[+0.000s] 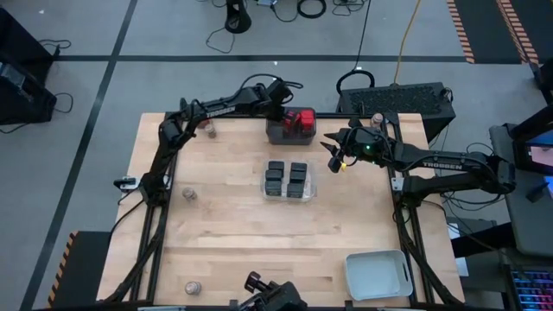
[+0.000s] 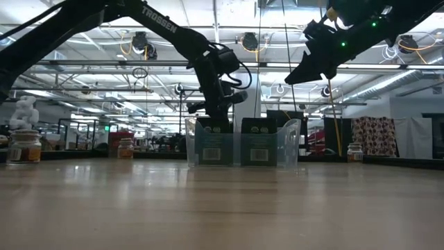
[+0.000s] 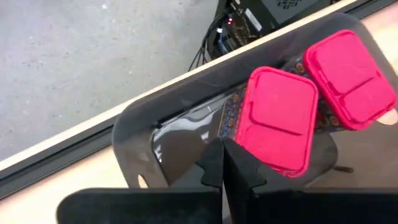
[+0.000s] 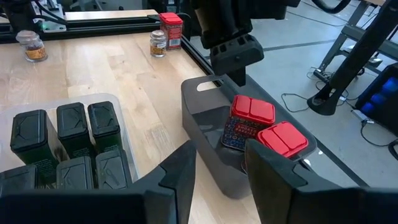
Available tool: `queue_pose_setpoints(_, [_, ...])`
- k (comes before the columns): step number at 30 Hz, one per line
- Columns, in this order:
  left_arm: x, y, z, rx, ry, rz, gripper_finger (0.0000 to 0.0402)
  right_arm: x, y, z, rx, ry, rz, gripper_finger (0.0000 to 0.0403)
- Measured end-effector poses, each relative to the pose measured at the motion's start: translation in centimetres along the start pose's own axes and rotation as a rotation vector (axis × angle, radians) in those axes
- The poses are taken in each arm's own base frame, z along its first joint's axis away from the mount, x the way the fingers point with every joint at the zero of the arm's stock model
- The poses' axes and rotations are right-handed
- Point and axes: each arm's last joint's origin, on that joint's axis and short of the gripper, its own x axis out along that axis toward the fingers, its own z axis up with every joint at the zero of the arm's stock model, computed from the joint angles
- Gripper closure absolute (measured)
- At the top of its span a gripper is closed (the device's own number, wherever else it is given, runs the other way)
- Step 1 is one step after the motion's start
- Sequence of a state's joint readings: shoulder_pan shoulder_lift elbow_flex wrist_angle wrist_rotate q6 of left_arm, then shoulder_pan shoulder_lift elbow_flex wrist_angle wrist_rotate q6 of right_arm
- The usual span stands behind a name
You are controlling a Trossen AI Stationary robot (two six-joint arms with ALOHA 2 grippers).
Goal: Sort spices by type
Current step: Put the red seasoning bottle into the gray bin
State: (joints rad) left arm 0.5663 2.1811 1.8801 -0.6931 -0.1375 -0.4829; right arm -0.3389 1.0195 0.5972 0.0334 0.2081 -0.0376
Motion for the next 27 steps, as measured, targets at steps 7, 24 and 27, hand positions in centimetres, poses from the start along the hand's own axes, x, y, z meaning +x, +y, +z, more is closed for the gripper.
queue_pose_setpoints(7, [0.9,0.0,-0.3,-0.002,0.001,0.026,0.0396,0.0,0.0,0.0,0.023,0.000,0.000,0.0282])
queue_pose_setpoints(24, [1.7,-0.9,-1.2,0.020,0.043,-0.002,0.0396,0.0,0.0,0.0,0.026,0.001,0.001,0.0282])
queue_pose_setpoints(27, [1.7,-1.2,-1.3,0.024,0.052,-0.028,0.0396,0.0,0.0,0.0,0.026,0.001,0.001,0.0282])
